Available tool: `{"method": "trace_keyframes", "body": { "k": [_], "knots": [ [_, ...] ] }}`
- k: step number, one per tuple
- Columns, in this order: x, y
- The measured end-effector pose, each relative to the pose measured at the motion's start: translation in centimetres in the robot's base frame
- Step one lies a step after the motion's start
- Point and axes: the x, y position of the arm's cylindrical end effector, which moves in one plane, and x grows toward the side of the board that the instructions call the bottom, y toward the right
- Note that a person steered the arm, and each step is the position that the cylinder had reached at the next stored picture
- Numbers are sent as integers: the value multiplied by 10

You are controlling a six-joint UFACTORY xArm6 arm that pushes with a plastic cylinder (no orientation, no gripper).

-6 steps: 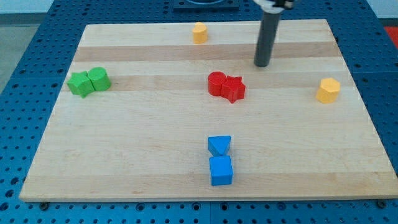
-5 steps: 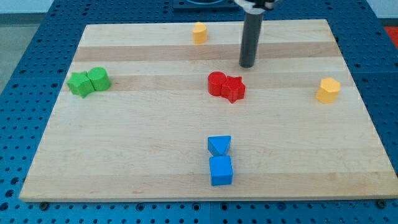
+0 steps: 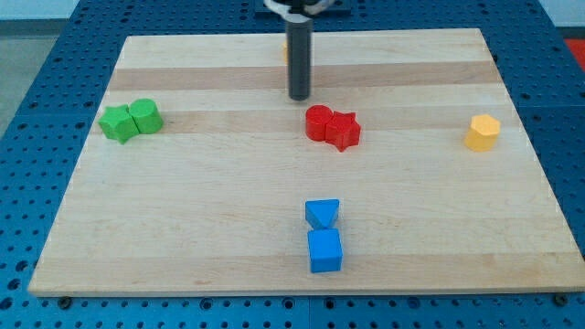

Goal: Push the yellow heart close to the yellow hexagon

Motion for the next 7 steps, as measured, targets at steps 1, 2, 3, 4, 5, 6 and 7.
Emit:
{"method": "trace_keyframes", "body": {
  "k": [1,2,3,4,5,6,7],
  "knots": [
    [-22,-42],
    [-61,-65],
    [-97,-69],
    [-119,-57],
    [-118,-32],
    [-95,-16],
    [-83,4]
  ]
}}
